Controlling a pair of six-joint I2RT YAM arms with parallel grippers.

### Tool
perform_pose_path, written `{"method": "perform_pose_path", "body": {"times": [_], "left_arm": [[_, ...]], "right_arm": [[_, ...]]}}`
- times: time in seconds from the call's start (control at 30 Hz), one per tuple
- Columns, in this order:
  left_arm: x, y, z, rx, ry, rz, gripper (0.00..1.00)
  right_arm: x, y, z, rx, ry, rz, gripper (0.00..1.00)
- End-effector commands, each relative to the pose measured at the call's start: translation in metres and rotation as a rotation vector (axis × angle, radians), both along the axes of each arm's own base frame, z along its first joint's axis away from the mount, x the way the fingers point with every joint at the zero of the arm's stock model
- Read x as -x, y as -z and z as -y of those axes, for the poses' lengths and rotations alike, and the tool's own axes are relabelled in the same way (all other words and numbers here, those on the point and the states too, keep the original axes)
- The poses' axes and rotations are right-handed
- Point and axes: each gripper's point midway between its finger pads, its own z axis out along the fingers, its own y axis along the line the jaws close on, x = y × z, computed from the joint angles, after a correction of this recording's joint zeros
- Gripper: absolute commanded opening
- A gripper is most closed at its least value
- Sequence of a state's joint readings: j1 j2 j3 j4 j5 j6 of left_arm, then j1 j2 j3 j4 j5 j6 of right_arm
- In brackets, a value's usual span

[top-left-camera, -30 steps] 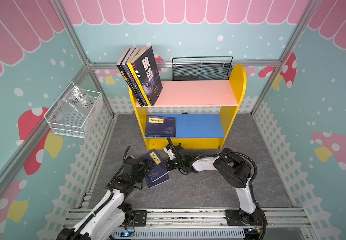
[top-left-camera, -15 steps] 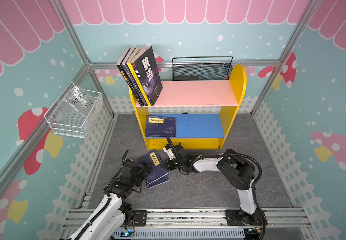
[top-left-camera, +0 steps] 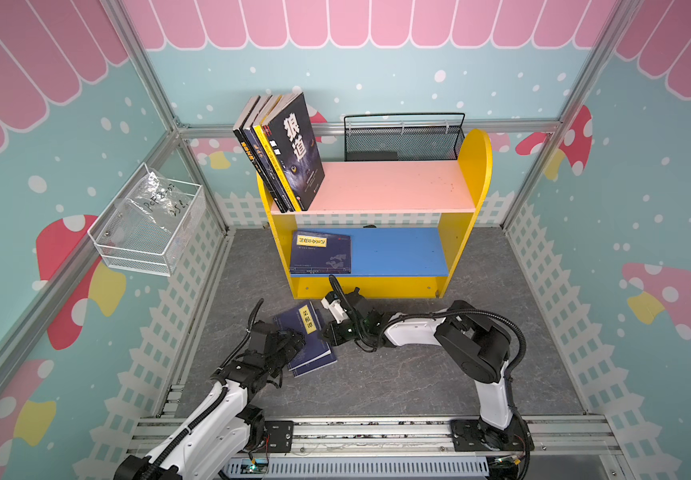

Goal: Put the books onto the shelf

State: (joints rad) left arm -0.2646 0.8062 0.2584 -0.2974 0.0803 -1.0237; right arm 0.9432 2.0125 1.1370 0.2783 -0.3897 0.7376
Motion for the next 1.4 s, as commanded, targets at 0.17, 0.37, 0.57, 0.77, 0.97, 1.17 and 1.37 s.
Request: {"method": "perform_pose_path", "body": {"times": [0.17,0.37,0.57,0.77,0.97,1.17,1.37], "left_arm": [[-0.011,-0.028,0.02,0.101,0.063,0.122,0.84],[-0.015,-0.069,0.026,0.202,0.06,0.284,0.76],[-0.009,-0.054,0.02,0.219,0.015,0.262,0.77],[-0.003,-0.027,0.023,0.219,0.023,0.187,0.73],[-0.012,-0.033,0.027,0.222,0.054,0.24,0.68],[-0.02,-0.038,0.032,0.261,0.06,0.298,0.66],[-0.029,-0.059,0.036,0.309,0.067,0.371,0.64]], "right_arm": [[0.011,0.005,-0.017,-0.002,-0.034,-0.012,0.16],[0.013,0.012,-0.019,0.0,-0.049,-0.031,0.16],[0.017,0.004,-0.024,-0.05,-0.083,-0.045,0.16],[0.02,0.004,-0.027,-0.083,-0.107,-0.069,0.16],[0.026,0.016,-0.03,-0.1,-0.126,-0.123,0.16],[0.034,0.024,-0.03,-0.164,-0.134,-0.21,0.15],[0.036,0.013,-0.024,-0.253,-0.125,-0.271,0.15]]}}
